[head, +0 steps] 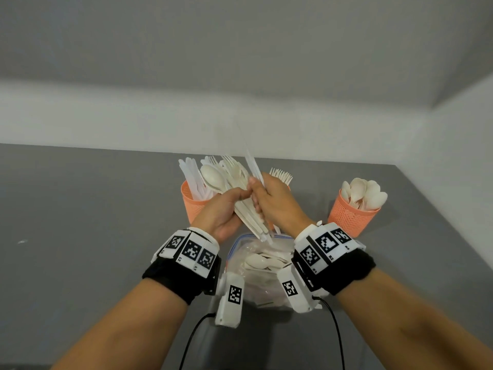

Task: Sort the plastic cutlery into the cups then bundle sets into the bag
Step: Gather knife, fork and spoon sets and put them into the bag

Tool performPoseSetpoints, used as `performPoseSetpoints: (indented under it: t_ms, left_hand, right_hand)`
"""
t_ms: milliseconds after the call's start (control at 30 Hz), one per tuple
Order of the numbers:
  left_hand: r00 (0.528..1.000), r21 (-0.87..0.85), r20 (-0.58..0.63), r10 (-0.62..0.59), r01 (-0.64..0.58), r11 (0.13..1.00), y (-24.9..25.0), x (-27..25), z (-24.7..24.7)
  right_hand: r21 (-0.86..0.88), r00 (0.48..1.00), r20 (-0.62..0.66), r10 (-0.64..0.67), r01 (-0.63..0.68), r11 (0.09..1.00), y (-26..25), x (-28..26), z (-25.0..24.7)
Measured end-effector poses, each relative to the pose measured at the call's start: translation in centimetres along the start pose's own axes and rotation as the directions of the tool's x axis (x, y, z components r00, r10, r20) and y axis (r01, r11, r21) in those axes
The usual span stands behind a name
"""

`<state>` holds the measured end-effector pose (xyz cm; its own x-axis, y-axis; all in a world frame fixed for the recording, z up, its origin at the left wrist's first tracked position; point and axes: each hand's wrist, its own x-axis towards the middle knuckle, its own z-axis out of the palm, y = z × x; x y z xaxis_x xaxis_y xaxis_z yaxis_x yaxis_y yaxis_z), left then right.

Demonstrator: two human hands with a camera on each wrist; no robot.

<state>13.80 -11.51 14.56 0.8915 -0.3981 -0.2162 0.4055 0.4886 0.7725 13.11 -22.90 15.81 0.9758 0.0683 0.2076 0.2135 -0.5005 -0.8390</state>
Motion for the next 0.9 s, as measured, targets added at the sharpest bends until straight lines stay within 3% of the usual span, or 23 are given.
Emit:
performPoseSetpoints:
  t_ms: [100,367,600,900]
  left_hand:
    - [1.000,-0.035,-0.006,0.016,-0.017,0.999,0.0,-0.1,0.0]
    - [1.000,-0.148,0.003,-0.028,0.028,0.989,0.2,0.2,-0.3]
    - [0.998,-0.264,0.062,-0.032,0.048,0.963,0.0,0.4,-0.5]
    - [0.996,-0.223,0.072,-0.044,0.059,0.973,-0.1,0.0,-0.6]
  right_hand:
    - [-0.072,0.997,0.075,0.021,-0.016,0.997,0.2,0.2,-0.3]
    - [-0.025,0.999,0.046,-0.018,0.020,0.999,1.1,0.4,-0.9]
    - [-0.111,0.992,0.042,-0.120,0.124,0.986,1.2,0.3,-1.0]
    - [-0.135,0.981,0.188,-0.038,0.064,0.989,0.5,0.5,-1.2]
